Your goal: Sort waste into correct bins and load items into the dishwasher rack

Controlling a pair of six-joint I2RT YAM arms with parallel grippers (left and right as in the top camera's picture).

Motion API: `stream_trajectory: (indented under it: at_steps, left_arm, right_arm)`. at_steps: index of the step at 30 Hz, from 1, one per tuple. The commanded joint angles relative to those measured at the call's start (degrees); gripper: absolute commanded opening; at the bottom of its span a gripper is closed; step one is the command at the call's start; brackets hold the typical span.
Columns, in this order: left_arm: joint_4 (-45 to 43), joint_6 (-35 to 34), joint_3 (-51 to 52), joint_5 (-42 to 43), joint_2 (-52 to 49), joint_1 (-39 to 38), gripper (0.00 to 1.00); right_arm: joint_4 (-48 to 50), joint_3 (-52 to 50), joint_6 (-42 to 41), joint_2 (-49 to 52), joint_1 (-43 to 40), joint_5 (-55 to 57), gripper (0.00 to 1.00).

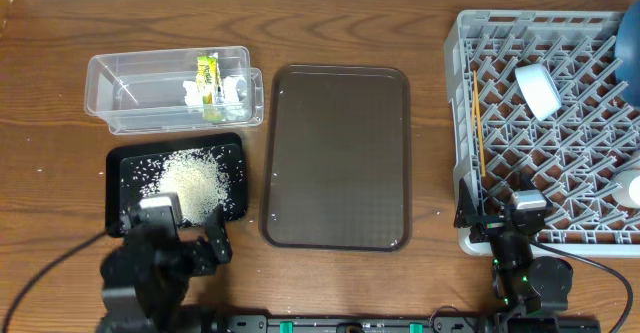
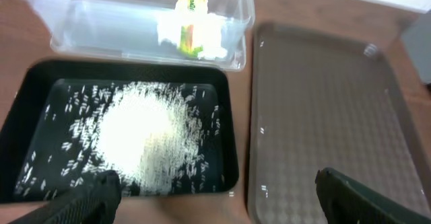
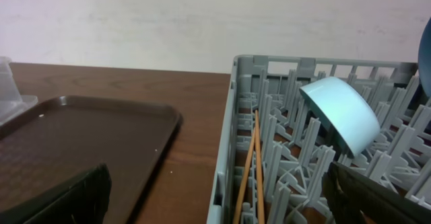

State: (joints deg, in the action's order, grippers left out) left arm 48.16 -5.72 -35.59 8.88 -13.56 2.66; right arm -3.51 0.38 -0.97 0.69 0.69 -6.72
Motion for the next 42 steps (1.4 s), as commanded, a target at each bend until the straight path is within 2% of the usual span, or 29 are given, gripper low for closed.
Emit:
stream_trajectory:
  at_steps: [1,5,13,18,42]
  left_arm:
    - [-3.91,0.92,6.73,-1.49,6.71,-1.51,0.95]
    - [-12.24,0.92,15.43,-1.73,13.51,-4.17,0.95]
    - [-36.09,0.92,28.06,-2.10,13.46,-5.62,0.95]
    - [-44.76,0.92,34.97,-2.08,13.46,-5.62,0.95]
    - [-44.81,0.92,35.36,-2.29,13.33,-5.62,0.95]
  right_arm:
    - [-0.26,-0.07,0.63,-0.37,0.50,0.28,0.99]
    - [-0.26,-0.07,0.63,-0.37,0.50,0.28,0.99]
    - [-0.26,-0.07,0.63,-0.37,0.50,0.28,0.99]
    - [-0.26,-0.07,0.63,-0.37,0.50,0.28,0.99]
    - [-0.26,-0.07,0.63,-0.37,0.50,0.28,0.99]
